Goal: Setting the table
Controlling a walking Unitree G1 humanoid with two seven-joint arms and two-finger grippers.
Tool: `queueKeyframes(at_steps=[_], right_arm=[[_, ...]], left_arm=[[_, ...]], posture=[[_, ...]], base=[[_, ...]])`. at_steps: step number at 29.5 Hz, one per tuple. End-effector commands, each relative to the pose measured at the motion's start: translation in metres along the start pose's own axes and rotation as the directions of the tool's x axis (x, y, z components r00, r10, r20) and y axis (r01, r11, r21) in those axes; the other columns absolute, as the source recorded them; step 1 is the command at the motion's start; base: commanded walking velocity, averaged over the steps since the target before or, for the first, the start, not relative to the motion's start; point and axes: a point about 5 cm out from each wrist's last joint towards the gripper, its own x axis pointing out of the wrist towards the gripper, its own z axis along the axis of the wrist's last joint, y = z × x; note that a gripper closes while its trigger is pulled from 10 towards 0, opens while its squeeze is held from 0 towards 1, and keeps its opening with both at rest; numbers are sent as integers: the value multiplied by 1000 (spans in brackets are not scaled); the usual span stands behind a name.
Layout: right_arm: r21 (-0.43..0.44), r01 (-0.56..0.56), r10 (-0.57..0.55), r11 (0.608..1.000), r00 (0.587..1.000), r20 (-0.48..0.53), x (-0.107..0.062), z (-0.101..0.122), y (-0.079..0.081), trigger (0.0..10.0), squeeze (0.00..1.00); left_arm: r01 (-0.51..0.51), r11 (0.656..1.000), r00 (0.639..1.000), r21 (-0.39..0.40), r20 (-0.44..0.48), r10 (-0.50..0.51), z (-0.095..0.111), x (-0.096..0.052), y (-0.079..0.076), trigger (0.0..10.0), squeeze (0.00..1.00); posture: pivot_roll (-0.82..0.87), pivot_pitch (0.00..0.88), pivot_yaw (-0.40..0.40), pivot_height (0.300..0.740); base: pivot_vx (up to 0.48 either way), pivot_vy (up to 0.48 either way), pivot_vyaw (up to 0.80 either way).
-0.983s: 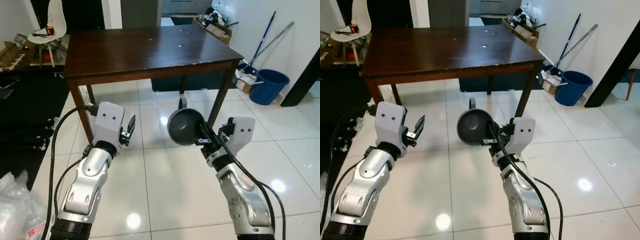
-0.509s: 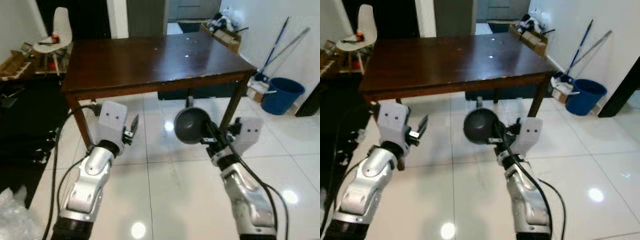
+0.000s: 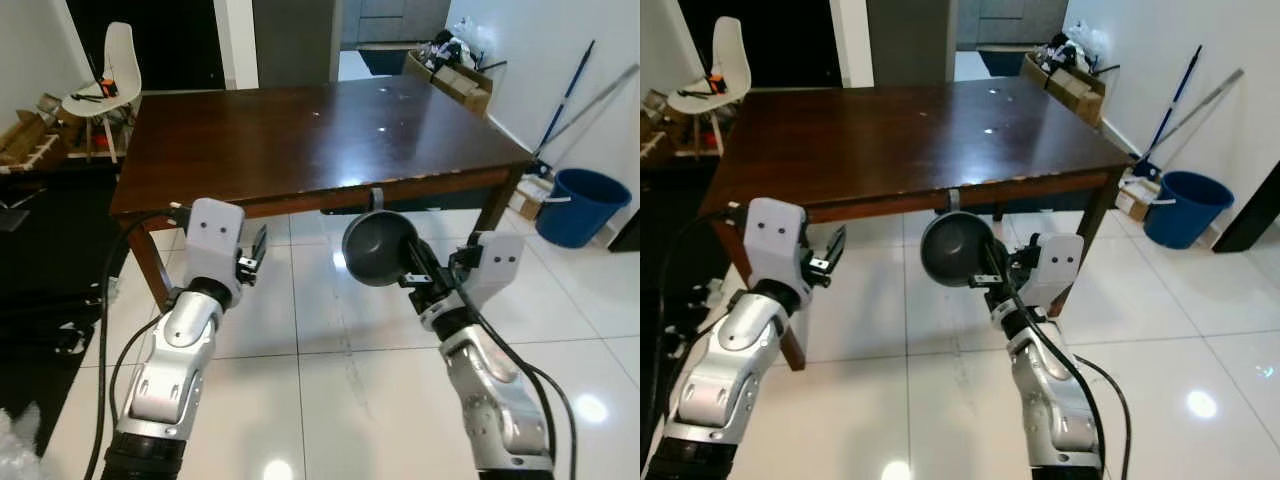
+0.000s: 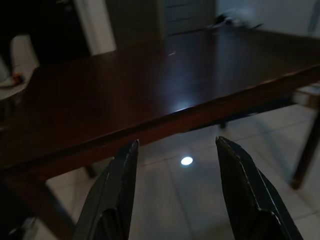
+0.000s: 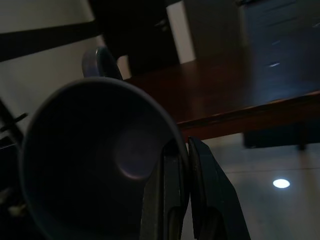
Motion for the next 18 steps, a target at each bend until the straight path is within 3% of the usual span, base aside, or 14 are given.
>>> queueKeyframes(at_steps=[1,8,18], right_arm=[[-13,-5,5,1000,1000,3,-1,1,-2,10000,0],[-29,-4,5,1000,1000,9,1,3,-2,10000,0],[-35,-1,1,999,1000,6,2,3,-4,10000,0]], left_arm=[[-10,1000,1000,-8,-28,10,-5,-1,0,10000,0],[-6,1000,1000,-6,-26,6,-4,-1,-1,10000,0],[-15,1000,1000,-6,-25,15,-4,1,0,10000,0]], posture=[[-41,0,69,740],[-43,0,69,740],[-43,0,70,740]], base=[[446,0,0],[440,0,0],[434,0,641]])
